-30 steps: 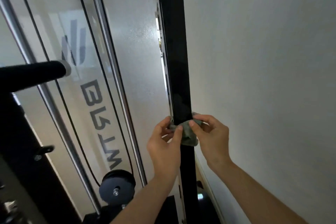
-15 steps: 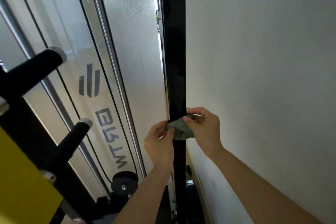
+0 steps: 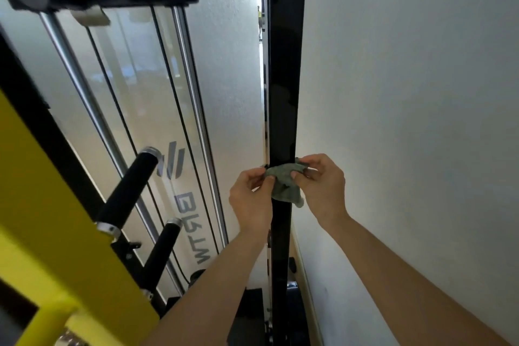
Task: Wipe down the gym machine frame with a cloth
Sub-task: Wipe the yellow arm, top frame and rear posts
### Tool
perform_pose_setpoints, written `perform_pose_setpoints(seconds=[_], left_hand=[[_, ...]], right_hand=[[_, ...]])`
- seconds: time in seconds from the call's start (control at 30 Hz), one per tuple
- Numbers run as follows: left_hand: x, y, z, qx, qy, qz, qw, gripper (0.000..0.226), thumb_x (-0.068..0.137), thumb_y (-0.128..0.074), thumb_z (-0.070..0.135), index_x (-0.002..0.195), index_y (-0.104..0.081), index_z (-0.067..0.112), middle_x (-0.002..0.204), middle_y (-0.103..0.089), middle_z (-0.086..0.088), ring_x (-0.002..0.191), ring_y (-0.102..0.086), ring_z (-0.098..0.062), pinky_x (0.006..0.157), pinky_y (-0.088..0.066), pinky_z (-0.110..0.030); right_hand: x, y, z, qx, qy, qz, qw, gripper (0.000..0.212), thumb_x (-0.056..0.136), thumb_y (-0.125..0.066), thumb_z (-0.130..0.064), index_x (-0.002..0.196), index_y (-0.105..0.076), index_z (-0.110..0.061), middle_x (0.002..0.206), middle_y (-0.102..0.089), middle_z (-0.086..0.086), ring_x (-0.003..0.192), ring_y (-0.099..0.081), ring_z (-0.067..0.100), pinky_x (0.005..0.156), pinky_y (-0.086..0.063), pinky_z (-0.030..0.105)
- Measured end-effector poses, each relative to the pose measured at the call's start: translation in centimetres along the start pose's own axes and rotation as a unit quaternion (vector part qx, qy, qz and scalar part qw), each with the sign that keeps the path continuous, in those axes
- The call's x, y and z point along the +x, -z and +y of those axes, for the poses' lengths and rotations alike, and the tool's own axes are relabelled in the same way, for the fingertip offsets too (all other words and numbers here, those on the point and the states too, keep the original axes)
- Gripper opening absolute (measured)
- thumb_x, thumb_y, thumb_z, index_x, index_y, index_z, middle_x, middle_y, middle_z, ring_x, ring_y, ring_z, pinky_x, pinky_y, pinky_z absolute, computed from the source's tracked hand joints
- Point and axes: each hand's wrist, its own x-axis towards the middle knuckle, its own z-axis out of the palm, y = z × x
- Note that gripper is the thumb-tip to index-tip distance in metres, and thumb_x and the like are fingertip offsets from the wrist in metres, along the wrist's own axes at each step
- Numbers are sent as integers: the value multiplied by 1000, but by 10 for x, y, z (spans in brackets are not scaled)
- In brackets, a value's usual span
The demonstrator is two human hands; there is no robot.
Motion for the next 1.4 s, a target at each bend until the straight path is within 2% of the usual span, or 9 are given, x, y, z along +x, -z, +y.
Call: perform_pose_setpoints(seconds=[0.23, 0.4, 0.5, 0.7, 0.87, 0.97, 1.17, 1.27, 1.4], left_hand=[[17, -12, 75, 16, -28, -8, 999, 18, 87, -76, 4, 95, -71, 20, 91, -73, 7, 84, -69, -2, 78, -56, -15], [30, -20, 126, 38, -58, -10, 998, 16, 87, -77, 7, 93, -71, 21, 88, -72, 11, 82, -68, 1, 76, -53, -10], [38, -25, 157, 38, -75, -16, 996, 16, 87, -77, 8, 94, -71, 21, 89, -72, 11, 82, -67, 3, 74, -52, -8], [53, -34, 219, 38, -109, -30, 993, 14, 88, -76, 10, 96, -71, 20, 90, -72, 10, 84, -67, 1, 76, -52, -9], [62, -42, 261, 33, -139, -28, 989, 15, 87, -76, 7, 95, -71, 19, 90, -72, 9, 85, -68, -2, 77, -52, -10], [68, -45, 284, 29, -163, -27, 986, 16, 86, -76, 6, 92, -71, 20, 88, -71, 13, 82, -67, 3, 76, -51, -8], [78, -53, 327, 54, -200, -34, 978, 19, 87, -76, 9, 103, -71, 17, 91, -69, 15, 83, -64, 7, 77, -49, -6], [85, -55, 346, 92, -203, -32, 974, 20, 87, -76, 12, 106, -73, 16, 92, -71, 10, 85, -65, 0, 83, -55, -20], [85, -49, 363, 143, -184, -34, 972, 12, 87, -77, 15, 99, -77, 15, 89, -75, 6, 84, -70, -10, 86, -59, -34]], right_hand=[[24, 1, -59, -9, -7, 32, 999, 21, 82, -82, -10, 92, -67, -21, 91, -71, -8, 90, -71, 14, 86, -60, 31], [44, 3, -110, -3, -6, 32, 999, 18, 82, -82, -10, 91, -69, -19, 94, -72, -1, 91, -71, 20, 91, -58, 46], [57, 4, -140, -3, -3, 29, 1000, 16, 83, -80, -11, 93, -69, -15, 93, -72, -1, 90, -70, 17, 91, -58, 42], [81, 9, -201, 7, 21, 27, 999, 22, 84, -79, -12, 84, -65, -28, 90, -70, -7, 88, -67, 8, 85, -55, 26], [97, 13, -243, -7, 57, 28, 998, 18, 84, -79, -12, 85, -66, -25, 90, -70, -7, 87, -67, 7, 79, -51, 19], [107, 14, -265, -29, 78, 27, 996, 23, 84, -79, -14, 80, -63, -31, 86, -68, -12, 84, -64, 1, 73, -46, 12], [127, 16, -304, -38, 103, 20, 994, 17, 85, -78, -15, 82, -66, -27, 87, -68, -10, 85, -63, 3, 73, -47, 16], [138, 16, -323, -48, 120, 23, 991, 11, 84, -78, -13, 86, -70, -20, 89, -70, -6, 86, -64, 5, 77, -50, 20], [144, 15, -347, -48, 147, 39, 987, 16, 82, -79, -12, 84, -69, -24, 84, -69, -13, 81, -65, 0, 74, -49, 15]])
